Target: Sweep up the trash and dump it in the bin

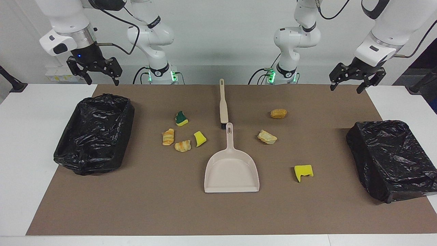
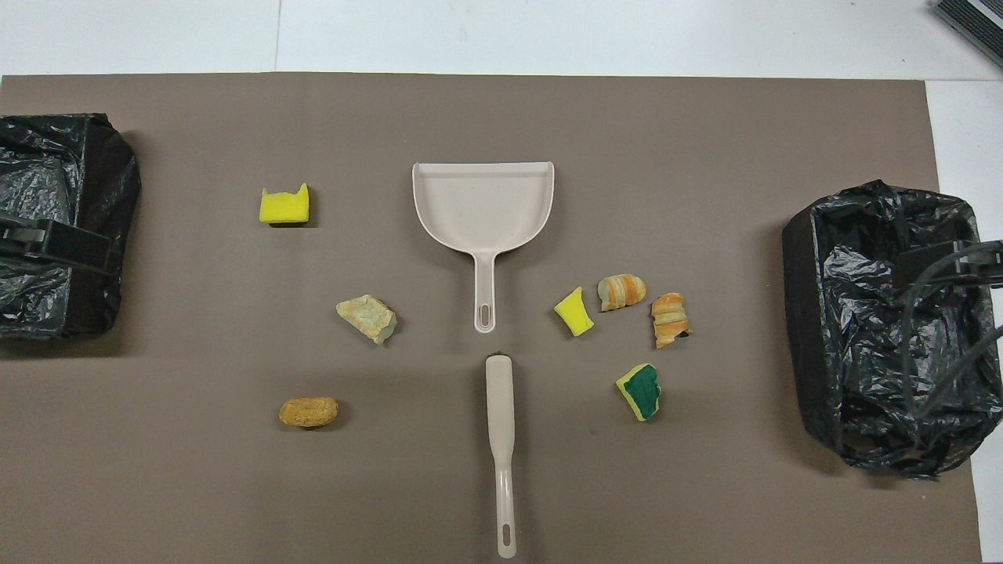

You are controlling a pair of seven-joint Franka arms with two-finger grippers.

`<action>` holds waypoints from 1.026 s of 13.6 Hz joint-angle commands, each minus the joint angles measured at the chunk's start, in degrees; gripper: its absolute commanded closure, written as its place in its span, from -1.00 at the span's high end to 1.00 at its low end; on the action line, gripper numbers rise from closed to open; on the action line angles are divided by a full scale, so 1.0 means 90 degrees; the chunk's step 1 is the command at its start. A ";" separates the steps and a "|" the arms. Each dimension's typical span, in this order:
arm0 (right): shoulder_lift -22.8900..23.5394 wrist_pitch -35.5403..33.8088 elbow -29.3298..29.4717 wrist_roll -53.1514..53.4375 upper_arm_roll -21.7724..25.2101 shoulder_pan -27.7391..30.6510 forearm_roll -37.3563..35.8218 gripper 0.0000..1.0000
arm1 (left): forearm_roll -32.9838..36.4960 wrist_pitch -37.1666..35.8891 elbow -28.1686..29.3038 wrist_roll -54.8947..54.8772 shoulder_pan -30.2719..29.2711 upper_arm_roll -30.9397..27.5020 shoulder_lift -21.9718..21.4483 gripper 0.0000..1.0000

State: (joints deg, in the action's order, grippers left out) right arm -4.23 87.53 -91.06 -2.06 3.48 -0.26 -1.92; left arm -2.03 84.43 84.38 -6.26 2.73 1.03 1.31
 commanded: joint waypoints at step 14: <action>-0.0116 -0.0077 -0.0068 -0.0171 -0.0103 -0.0089 0.0135 1.00 | -0.0165 -0.0006 0.0107 -0.0037 0.0097 -0.0027 -0.0087 1.00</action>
State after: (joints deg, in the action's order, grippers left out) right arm -4.55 87.41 -91.14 -2.30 2.61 -1.44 -1.53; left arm -2.73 84.20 84.39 -6.32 2.79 1.34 1.31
